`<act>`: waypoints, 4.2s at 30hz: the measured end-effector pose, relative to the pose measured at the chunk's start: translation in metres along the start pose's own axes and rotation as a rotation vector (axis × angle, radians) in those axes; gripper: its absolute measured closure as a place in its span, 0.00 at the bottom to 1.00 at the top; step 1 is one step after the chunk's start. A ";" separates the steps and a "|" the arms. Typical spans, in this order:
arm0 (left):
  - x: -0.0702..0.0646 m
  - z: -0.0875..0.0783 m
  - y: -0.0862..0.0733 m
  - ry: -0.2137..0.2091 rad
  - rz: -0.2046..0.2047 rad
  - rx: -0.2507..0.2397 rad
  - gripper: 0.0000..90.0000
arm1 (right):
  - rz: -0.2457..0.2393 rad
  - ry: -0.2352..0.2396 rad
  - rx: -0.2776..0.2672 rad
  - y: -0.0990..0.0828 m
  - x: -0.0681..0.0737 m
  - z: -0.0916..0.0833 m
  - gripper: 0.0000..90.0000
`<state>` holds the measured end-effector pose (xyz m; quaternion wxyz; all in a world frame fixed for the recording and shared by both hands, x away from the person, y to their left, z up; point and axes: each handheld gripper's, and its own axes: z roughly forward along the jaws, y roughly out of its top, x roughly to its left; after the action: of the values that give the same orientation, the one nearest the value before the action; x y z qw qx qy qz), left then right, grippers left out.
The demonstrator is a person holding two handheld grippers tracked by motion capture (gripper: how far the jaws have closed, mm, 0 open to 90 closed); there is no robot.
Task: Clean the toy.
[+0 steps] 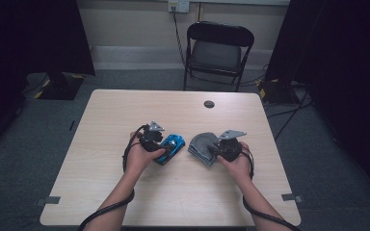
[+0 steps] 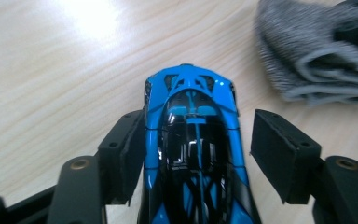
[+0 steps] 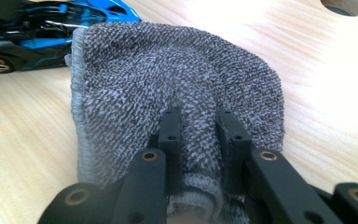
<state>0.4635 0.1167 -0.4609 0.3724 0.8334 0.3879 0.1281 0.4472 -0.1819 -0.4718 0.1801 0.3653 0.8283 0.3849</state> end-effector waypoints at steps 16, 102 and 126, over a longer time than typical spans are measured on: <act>-0.002 0.011 -0.003 0.019 0.037 0.019 0.47 | -0.051 0.136 -0.055 -0.016 0.030 -0.018 0.83; -0.009 0.008 -0.007 0.058 0.064 0.003 0.49 | -0.085 0.165 0.125 0.027 0.037 0.044 0.83; -0.007 0.008 -0.007 0.044 0.055 0.004 0.49 | -0.032 0.086 0.154 0.035 0.023 0.049 0.83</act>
<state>0.4588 0.1101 -0.4710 0.3583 0.8415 0.3731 0.1557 0.4770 -0.1248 -0.4768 0.1220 0.3478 0.8681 0.3326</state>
